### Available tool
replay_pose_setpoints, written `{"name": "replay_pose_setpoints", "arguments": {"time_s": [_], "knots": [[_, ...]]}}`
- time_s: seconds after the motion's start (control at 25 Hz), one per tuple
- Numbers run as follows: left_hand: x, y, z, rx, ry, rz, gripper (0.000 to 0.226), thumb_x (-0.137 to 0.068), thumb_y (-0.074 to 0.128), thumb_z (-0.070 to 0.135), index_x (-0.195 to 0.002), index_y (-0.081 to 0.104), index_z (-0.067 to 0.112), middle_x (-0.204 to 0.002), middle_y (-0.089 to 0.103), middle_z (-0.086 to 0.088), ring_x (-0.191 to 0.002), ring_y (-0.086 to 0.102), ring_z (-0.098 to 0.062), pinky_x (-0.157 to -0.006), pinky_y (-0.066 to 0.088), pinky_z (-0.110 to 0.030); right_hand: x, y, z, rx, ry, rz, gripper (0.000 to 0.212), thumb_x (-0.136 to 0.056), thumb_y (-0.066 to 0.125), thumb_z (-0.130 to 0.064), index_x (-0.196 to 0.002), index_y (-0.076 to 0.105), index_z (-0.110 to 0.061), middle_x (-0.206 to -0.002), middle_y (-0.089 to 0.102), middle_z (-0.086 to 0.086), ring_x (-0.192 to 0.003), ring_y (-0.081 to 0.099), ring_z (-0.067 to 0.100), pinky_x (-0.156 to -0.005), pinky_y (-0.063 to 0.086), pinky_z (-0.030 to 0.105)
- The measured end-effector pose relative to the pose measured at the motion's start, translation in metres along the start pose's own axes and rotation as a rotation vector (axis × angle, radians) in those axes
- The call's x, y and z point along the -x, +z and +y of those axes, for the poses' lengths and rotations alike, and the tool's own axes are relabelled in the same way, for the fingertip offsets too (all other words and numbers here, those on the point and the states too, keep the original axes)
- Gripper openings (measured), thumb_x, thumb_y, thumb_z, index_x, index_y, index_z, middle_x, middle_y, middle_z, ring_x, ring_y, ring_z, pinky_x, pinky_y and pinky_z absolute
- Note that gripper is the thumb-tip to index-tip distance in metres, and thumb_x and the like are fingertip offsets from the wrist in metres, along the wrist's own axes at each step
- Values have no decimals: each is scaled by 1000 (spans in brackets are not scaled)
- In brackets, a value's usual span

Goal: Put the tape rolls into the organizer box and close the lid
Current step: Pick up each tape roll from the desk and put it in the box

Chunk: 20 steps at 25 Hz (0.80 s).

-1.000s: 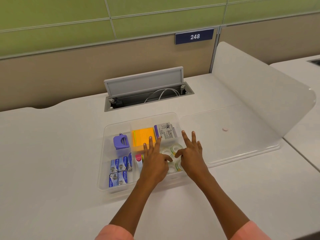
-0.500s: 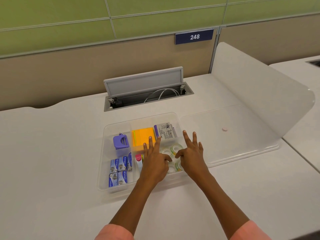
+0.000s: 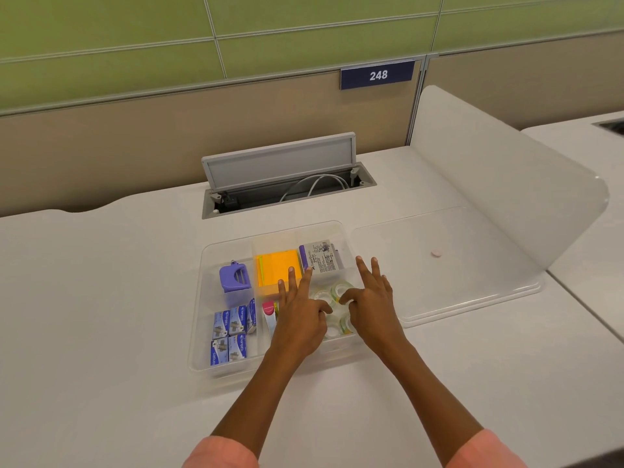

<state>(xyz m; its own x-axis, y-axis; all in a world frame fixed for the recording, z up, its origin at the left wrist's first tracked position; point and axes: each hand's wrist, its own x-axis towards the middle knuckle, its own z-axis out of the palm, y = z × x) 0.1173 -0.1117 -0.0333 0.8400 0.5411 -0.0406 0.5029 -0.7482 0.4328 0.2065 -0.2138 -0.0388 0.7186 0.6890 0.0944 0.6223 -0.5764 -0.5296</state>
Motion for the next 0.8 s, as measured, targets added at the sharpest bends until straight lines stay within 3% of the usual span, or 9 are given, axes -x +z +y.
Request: {"name": "replay_pose_setpoints", "arguments": {"time_s": [0.12,0.24,0.36,0.52,0.64,0.8], "knots": [[1,-1,-2,12,29,12,21,-90,50,23,-98,70,25,-158,1,1,-143,-15,-26,-119,-6,-47,7,-9,-1,-245,45,94,20,-89,54,-8,-107,62,-15,-152,31,10,-143,25,26,-115,29,44],[1,-1,-3,18,44,36,23,-90,48,18,-95,70,24,-157,5,0,-144,-14,-27,-119,-6,-46,11,-19,11,-303,81,305,26,-87,53,-4,-111,58,-13,-127,53,11,-119,51,28,-95,44,37],[2,0,-5,-4,63,68,22,-90,46,16,-100,65,23,-157,11,-3,-144,-11,-27,-118,-8,-44,19,-24,31,-210,208,318,28,-84,53,2,-109,58,-9,-109,56,12,-103,54,29,-81,44,33],[2,1,-5,11,85,137,25,-93,42,23,-116,50,20,-154,22,-6,-145,-2,-27,-118,-6,-43,28,-21,44,17,274,87,23,-83,64,-14,-104,62,-4,-103,60,13,-97,56,32,-83,48,41],[4,-3,-4,99,89,197,35,-94,39,31,-128,42,21,-153,26,-6,-145,2,-24,-119,-5,-41,24,-28,38,110,295,60,13,-83,56,-9,-85,64,1,-91,65,16,-84,60,35,-72,51,42],[7,-12,-13,157,113,224,41,-94,38,35,-133,38,21,-153,25,-6,-145,2,-22,-119,-3,-39,23,-40,26,172,318,97,13,-79,57,-8,-85,62,2,-91,63,15,-85,57,35,-70,47,39]]}}
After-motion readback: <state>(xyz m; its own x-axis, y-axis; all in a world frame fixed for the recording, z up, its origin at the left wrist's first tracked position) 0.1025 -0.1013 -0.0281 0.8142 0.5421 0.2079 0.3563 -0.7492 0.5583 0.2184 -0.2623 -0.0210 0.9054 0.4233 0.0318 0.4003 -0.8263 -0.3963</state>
